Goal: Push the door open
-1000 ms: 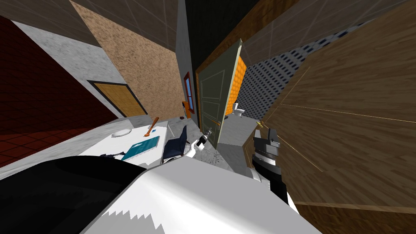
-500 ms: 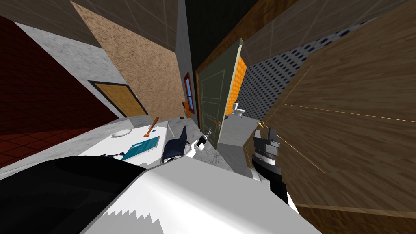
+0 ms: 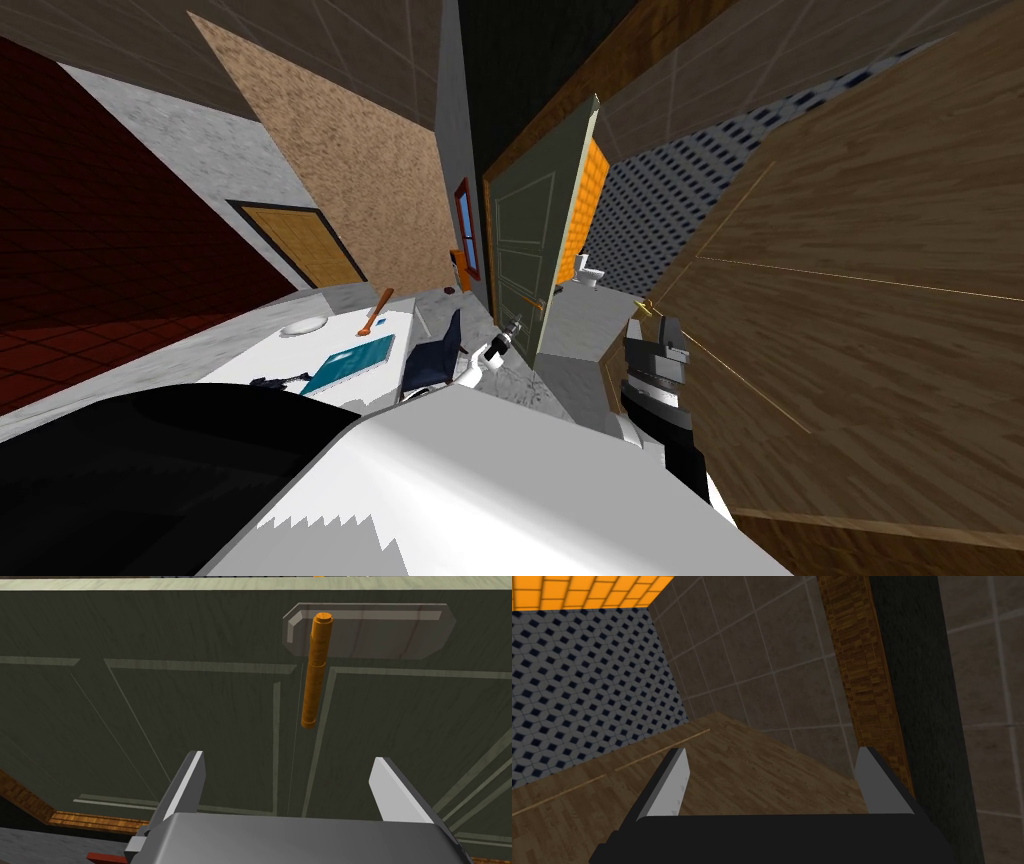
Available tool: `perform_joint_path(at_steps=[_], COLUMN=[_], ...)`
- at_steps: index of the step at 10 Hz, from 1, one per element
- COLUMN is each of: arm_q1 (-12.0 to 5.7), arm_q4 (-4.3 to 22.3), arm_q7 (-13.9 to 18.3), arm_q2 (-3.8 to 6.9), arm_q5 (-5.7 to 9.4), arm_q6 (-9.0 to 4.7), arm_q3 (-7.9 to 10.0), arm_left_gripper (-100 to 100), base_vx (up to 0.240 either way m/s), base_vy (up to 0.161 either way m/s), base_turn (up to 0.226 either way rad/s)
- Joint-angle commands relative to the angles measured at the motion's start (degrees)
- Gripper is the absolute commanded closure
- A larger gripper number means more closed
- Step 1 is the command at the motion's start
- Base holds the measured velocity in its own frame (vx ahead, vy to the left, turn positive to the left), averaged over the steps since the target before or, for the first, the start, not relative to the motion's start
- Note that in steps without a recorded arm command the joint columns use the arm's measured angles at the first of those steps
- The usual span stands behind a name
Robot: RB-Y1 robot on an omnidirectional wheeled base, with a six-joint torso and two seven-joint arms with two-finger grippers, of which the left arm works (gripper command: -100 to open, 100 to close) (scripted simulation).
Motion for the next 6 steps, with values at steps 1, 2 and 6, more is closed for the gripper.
perform_joint_path(at_steps=[1,2,6], arm_q1=[0.04,0.04,0.04], arm_q4=[0.1,0.1,0.1], arm_q7=[0.0,0.0,0.0], arm_q2=[-0.07,-0.07,-0.07], arm_q5=[-0.06,-0.06,-0.06], arm_q6=[0.05,0.05,0.05], arm_q3=[-0.24,-0.24,-0.24], arm_left_gripper=[-100,-100,-100], base_vx=[0.02,0.029,0.003], base_vy=[0.001,-0.018,0.0], base_turn=[0.006,-0.094,0.001])
